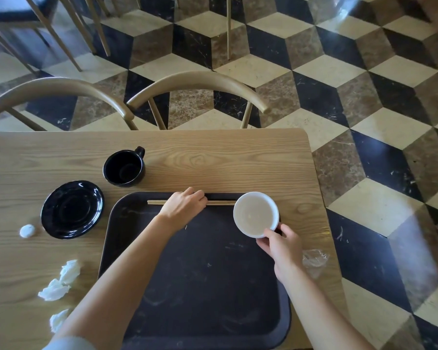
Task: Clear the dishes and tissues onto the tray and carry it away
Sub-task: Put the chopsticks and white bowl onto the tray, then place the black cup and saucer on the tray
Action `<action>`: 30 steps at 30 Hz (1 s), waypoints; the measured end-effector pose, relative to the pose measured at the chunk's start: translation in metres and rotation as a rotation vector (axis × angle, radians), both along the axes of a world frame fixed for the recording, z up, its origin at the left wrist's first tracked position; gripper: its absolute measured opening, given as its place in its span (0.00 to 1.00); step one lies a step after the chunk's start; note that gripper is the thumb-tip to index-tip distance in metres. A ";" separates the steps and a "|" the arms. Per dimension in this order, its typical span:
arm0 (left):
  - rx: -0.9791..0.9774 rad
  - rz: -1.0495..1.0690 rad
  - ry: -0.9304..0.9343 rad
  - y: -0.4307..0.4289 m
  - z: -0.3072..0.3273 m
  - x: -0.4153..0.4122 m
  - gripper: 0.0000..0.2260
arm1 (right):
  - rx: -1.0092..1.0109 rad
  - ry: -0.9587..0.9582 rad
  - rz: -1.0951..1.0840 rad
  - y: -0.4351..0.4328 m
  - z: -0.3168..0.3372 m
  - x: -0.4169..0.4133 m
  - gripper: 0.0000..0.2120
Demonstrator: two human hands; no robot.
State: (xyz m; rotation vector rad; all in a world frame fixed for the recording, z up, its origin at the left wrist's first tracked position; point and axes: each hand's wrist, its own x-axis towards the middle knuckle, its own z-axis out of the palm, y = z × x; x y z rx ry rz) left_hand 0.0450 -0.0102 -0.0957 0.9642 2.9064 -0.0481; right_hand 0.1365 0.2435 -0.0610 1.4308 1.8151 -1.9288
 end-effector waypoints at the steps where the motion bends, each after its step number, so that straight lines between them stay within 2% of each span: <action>1: 0.024 0.000 0.010 0.001 0.001 0.000 0.13 | 0.000 -0.010 0.007 0.001 0.000 0.000 0.10; 4: 0.097 0.027 0.032 0.003 0.000 0.003 0.12 | 0.059 -0.046 0.082 0.003 0.003 0.002 0.08; 6: 0.146 0.081 0.022 0.003 0.000 0.007 0.10 | 0.229 -0.032 0.155 0.003 0.010 0.003 0.08; 8: 0.192 0.158 0.014 0.003 0.005 0.014 0.08 | 0.424 0.029 0.211 0.005 0.022 0.000 0.12; 10: 0.258 0.256 0.028 -0.001 0.012 0.024 0.07 | 0.518 0.139 0.262 0.004 0.037 -0.005 0.15; 15: 0.470 0.544 0.006 -0.032 0.038 0.054 0.07 | 0.530 0.346 0.548 -0.019 0.062 -0.032 0.10; 18: 0.587 0.756 -0.062 -0.067 0.051 0.072 0.08 | 0.517 0.346 0.771 -0.044 0.061 -0.051 0.08; 21: 0.601 0.949 -0.082 -0.111 0.062 0.091 0.07 | 0.482 0.295 0.973 -0.077 0.064 -0.066 0.07; 25: 0.616 1.164 -0.107 -0.175 0.072 0.113 0.04 | 0.578 0.322 1.187 -0.130 0.071 -0.090 0.08; 30: 0.643 1.442 -0.153 -0.246 0.063 0.125 0.08 | 0.644 0.345 1.386 -0.196 0.074 -0.127 0.13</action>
